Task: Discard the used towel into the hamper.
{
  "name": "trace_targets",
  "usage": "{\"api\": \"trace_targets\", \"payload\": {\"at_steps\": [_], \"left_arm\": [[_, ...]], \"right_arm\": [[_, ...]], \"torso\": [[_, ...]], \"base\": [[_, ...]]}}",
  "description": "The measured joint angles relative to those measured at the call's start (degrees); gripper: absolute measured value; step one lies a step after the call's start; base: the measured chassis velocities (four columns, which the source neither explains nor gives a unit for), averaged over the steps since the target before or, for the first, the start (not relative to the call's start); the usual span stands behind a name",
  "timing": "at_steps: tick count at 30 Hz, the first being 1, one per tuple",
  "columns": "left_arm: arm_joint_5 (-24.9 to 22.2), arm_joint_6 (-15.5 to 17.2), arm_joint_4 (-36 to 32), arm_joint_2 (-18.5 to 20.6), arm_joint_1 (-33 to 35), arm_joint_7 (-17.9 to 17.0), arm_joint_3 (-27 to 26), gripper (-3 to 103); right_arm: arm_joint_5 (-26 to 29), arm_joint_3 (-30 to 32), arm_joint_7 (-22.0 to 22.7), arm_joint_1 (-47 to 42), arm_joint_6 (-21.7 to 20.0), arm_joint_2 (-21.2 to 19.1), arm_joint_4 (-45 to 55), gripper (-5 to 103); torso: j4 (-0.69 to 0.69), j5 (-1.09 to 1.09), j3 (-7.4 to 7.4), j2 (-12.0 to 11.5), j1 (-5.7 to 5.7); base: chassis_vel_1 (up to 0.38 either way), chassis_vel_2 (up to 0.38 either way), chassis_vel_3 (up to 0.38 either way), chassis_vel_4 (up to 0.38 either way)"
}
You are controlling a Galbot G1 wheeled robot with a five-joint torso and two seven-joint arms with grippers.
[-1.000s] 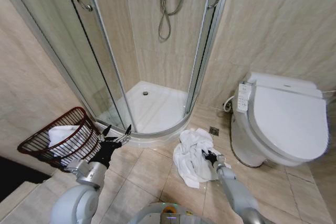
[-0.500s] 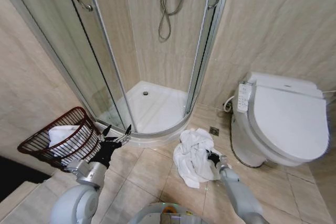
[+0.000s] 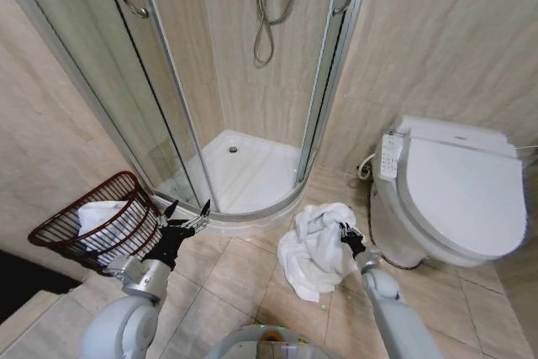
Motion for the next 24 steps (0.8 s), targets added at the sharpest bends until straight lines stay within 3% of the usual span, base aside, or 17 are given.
{"api": "trace_targets", "payload": {"at_steps": [8,12,24], "left_arm": [[0.0,0.0,0.0,0.0,0.0,0.0,0.0,100],[0.0,0.0,0.0,0.0,0.0,0.0,0.0,100],[0.0,0.0,0.0,0.0,0.0,0.0,0.0,100]], "right_arm": [[1.76,2.8,3.65,-6.31,1.65,-0.42,21.31,8],[4.29,4.94,6.43,-7.1,-0.64,-2.18,32.31,8],[11.75,12.34,9.33,-6.75,-4.59,-8.47,48.13,8]], "torso": [[0.01,-0.01,0.0,0.0,0.0],[0.01,0.0,0.0,0.0,0.0],[0.01,0.01,0.01,0.0,0.0]], "base": [[0.0,0.0,0.0,0.0],[0.0,0.0,0.0,0.0],[0.0,0.0,0.0,0.0]]}}
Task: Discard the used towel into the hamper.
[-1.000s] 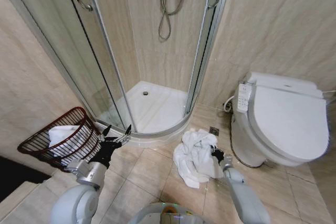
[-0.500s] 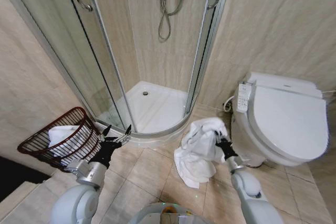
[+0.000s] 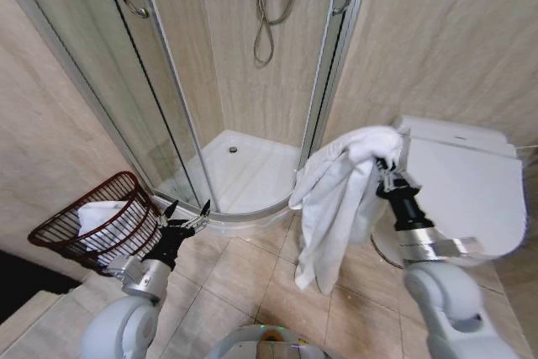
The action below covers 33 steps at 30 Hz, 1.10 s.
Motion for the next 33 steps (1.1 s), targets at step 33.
{"api": "trace_targets", "payload": {"at_steps": [33], "left_arm": [[0.0,0.0,0.0,0.0,0.0,0.0,0.0,100]], "right_arm": [[8.49,11.47,3.04,0.08,0.68,-6.02,4.64,8]], "torso": [[0.0,-0.01,0.0,0.0,0.0]], "base": [[0.0,0.0,0.0,0.0]]}}
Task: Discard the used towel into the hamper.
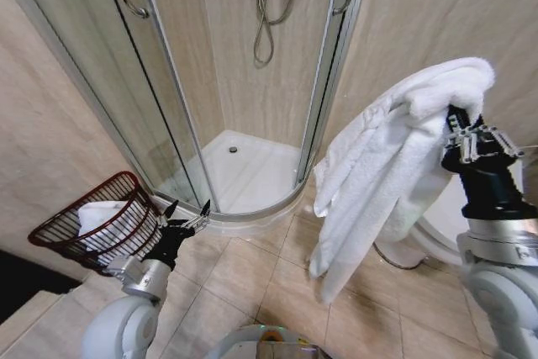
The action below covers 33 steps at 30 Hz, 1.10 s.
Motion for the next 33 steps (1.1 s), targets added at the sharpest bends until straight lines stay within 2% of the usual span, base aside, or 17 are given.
{"api": "trace_targets", "payload": {"at_steps": [16,33], "left_arm": [[0.0,0.0,0.0,0.0,0.0,0.0,0.0,100],[0.0,0.0,0.0,0.0,0.0,0.0,0.0,100]], "right_arm": [[0.93,2.08,-0.2,-1.14,0.42,0.39,-0.14,8],[-0.32,2.73,-1.72,-2.07,2.13,0.98,-0.19,8]], "torso": [[0.02,0.01,0.11,0.17,0.08],[0.04,0.0,2.75,4.3,1.53]], "base": [[0.02,0.017,0.016,0.023],[0.0,0.0,0.0,0.0]]}}
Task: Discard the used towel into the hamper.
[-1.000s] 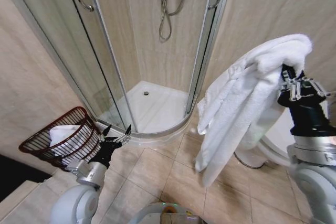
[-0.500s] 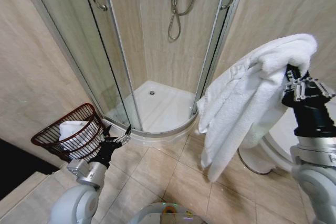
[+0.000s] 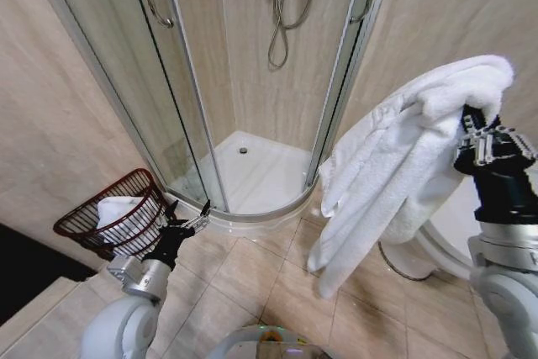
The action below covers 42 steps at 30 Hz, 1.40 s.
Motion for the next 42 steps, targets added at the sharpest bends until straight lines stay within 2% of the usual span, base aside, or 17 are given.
{"api": "trace_targets", "payload": {"at_steps": [42], "left_arm": [[0.0,0.0,0.0,0.0,0.0,0.0,0.0,100]], "right_arm": [[2.64,1.83,0.16,0.18,0.56,-1.47,-0.01,8]], "torso": [[0.0,0.0,6.16,9.92,3.77]], "base": [[0.0,0.0,0.0,0.0]]}}
